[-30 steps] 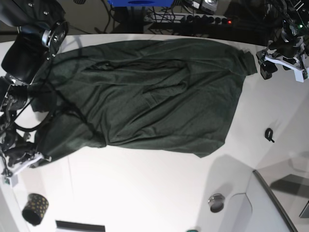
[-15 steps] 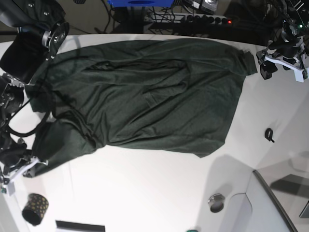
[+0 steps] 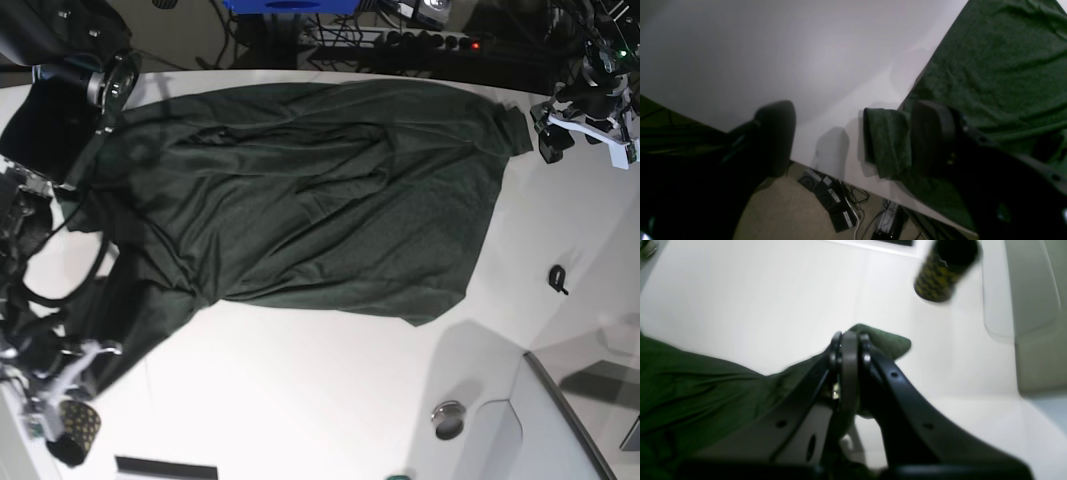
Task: Layout the t-shirt on the table in an organized manner, then fold the t-shirt properly
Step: 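Move the right gripper with the hem fabric toward the black cup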
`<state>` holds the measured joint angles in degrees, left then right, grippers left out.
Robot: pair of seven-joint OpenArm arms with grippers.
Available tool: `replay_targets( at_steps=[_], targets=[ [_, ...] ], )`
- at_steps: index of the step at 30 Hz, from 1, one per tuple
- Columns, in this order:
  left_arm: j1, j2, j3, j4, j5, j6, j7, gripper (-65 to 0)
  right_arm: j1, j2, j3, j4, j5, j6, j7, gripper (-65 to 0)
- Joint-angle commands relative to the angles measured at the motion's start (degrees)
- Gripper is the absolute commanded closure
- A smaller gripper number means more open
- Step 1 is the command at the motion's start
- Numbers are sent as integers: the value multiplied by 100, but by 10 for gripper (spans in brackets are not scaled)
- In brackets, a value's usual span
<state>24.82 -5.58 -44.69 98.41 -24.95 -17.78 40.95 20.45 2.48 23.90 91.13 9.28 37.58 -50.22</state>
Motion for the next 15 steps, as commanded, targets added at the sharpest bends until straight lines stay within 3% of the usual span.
replay_targets(
  at_steps=[1, 10, 15],
  targets=[
    [72, -70, -46, 115, -59, 15, -126, -515, 237, 55, -82, 122, 96, 79, 156, -2],
    [195, -123, -54, 141, -59, 15, -126, -515, 333, 55, -882, 122, 96, 88, 164, -2],
    [177, -123, -54, 133, -59, 15, -126, -515, -115, 38, -1322, 403, 105, 88, 164, -2]
  ],
)
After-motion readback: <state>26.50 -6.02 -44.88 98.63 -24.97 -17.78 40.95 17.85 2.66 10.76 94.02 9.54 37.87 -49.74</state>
